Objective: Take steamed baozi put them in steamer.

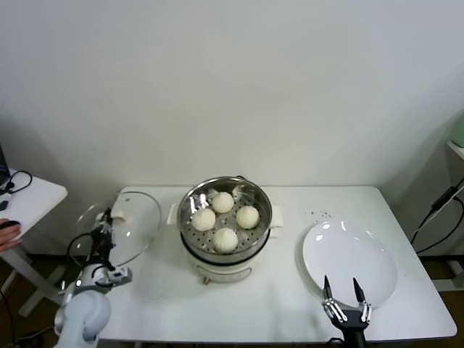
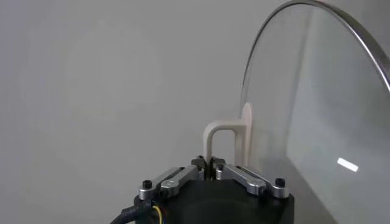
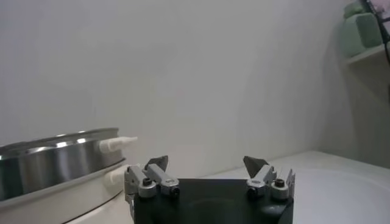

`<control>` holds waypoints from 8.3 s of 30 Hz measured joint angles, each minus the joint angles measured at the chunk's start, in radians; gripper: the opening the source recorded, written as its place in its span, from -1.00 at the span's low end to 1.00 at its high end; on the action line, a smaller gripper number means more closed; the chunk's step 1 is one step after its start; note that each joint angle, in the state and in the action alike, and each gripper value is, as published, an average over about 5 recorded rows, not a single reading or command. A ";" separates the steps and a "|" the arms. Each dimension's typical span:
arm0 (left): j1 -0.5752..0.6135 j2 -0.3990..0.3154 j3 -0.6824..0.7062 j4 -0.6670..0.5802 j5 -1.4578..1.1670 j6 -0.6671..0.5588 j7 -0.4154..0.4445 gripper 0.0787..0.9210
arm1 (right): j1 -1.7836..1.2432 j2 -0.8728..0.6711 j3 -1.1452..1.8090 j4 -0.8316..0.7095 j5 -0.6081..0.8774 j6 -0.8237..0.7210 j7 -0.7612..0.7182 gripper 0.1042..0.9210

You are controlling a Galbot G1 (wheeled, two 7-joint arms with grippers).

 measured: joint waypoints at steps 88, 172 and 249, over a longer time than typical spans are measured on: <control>-0.197 -0.246 0.639 -0.149 0.381 0.354 0.357 -0.86 | -0.005 -0.010 0.012 -0.032 -0.107 -0.045 0.063 0.76; -0.156 -0.232 0.605 -0.144 0.398 0.315 0.289 0.69 | -0.010 -0.001 0.019 -0.027 -0.110 -0.030 0.073 0.76; 0.261 -0.116 -0.009 -0.135 -1.352 -0.202 0.129 0.77 | -0.012 0.006 -0.006 -0.040 -0.213 -0.041 0.129 0.76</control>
